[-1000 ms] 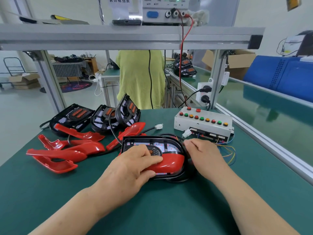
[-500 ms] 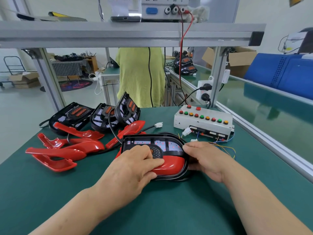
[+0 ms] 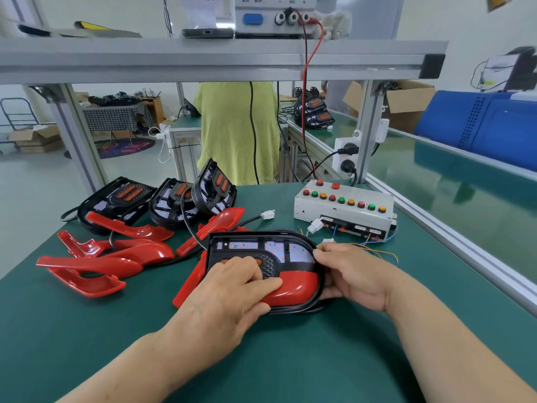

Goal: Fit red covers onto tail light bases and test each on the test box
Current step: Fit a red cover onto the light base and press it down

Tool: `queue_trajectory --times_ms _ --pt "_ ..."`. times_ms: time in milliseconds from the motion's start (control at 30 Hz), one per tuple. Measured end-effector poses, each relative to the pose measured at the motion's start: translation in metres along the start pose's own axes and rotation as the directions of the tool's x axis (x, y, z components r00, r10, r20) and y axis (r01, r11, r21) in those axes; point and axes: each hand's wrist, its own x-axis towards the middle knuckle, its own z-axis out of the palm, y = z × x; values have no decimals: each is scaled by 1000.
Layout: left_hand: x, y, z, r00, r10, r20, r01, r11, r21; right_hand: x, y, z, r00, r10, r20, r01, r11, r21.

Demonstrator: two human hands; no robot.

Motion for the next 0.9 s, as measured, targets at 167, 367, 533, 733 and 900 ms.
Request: queue_trajectory --times_ms 167,367,533,733,900 --pt "-1 -2 4 1000 -16 -13 15 1000 -18 2 1 -5 992 -8 127 1 998 58" --pt "-1 -4 7 1000 -21 2 22 999 -37 3 4 -8 986 -25 163 18 999 42" --pt "-1 -4 9 1000 -14 -8 14 999 -41 2 6 -9 979 -38 199 37 999 12" --pt "-1 -4 7 1000 -18 -3 18 998 -63 4 9 -10 987 -49 152 59 997 -58" --pt "0 -4 1 1000 -15 23 18 994 -107 4 9 -7 986 -60 153 70 996 -60"
